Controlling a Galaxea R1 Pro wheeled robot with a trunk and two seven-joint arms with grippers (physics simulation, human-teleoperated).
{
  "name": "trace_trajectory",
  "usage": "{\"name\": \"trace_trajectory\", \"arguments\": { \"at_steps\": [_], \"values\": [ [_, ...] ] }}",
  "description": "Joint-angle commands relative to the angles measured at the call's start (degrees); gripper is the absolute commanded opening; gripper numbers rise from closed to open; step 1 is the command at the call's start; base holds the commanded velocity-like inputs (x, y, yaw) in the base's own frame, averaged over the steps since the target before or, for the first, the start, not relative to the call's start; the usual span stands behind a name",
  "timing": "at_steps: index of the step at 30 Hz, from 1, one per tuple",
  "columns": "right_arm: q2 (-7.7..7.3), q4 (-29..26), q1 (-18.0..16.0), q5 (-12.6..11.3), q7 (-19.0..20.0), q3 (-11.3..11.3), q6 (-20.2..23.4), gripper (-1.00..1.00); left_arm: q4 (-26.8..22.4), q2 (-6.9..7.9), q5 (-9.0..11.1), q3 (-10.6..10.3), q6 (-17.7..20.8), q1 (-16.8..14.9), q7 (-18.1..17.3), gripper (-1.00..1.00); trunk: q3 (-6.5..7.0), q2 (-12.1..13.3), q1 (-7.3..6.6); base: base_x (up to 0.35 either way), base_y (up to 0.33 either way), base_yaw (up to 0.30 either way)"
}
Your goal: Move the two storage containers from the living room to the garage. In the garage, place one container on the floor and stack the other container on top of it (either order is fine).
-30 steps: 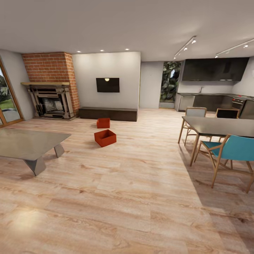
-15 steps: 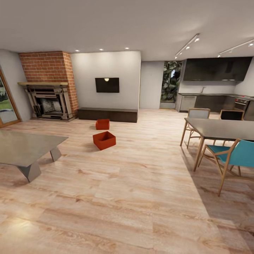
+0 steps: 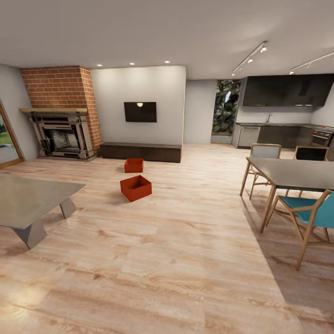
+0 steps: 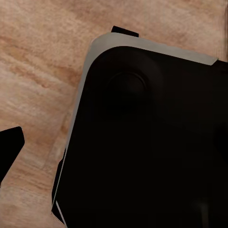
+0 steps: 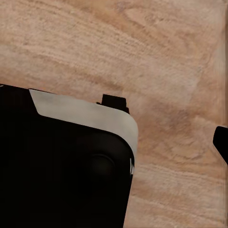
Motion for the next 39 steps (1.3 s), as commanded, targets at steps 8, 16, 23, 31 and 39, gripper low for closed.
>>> {"name": "trace_trajectory", "arguments": {
  "at_steps": [8,16,23,31,39],
  "values": [
    [0.02,0.17,-0.07,-0.47,-0.12,0.47,-0.34,1.0,0.0,-0.01,0.05,0.3,-0.12,-0.02,0.04,1.0,-0.05,-0.02,0.03,0.323,0.0,0.0],
    [0.02,0.17,-0.07,-0.47,-0.05,0.47,-0.34,1.0,0.0,-0.01,0.05,0.3,-0.12,-0.02,0.04,1.0,-0.05,-0.02,0.03,0.323,0.0,0.0],
    [0.02,0.17,-0.07,-0.5,-0.04,0.47,-0.34,1.0,0.0,-0.01,0.05,0.3,-0.12,-0.02,0.04,1.0,-0.05,-0.02,0.03,0.323,0.0,0.0],
    [0.02,0.17,-0.07,-0.49,-0.04,0.47,-0.34,1.0,0.0,-0.01,0.05,0.3,-0.12,-0.02,0.04,1.0,-0.05,-0.02,0.03,0.323,0.0,0.0],
    [0.02,0.17,-0.07,-0.46,-0.04,0.47,-0.34,1.0,0.0,-0.01,0.05,0.3,-0.12,-0.02,0.04,1.0,-0.05,-0.02,0.03,0.323,0.0,0.0]
  ]
}}
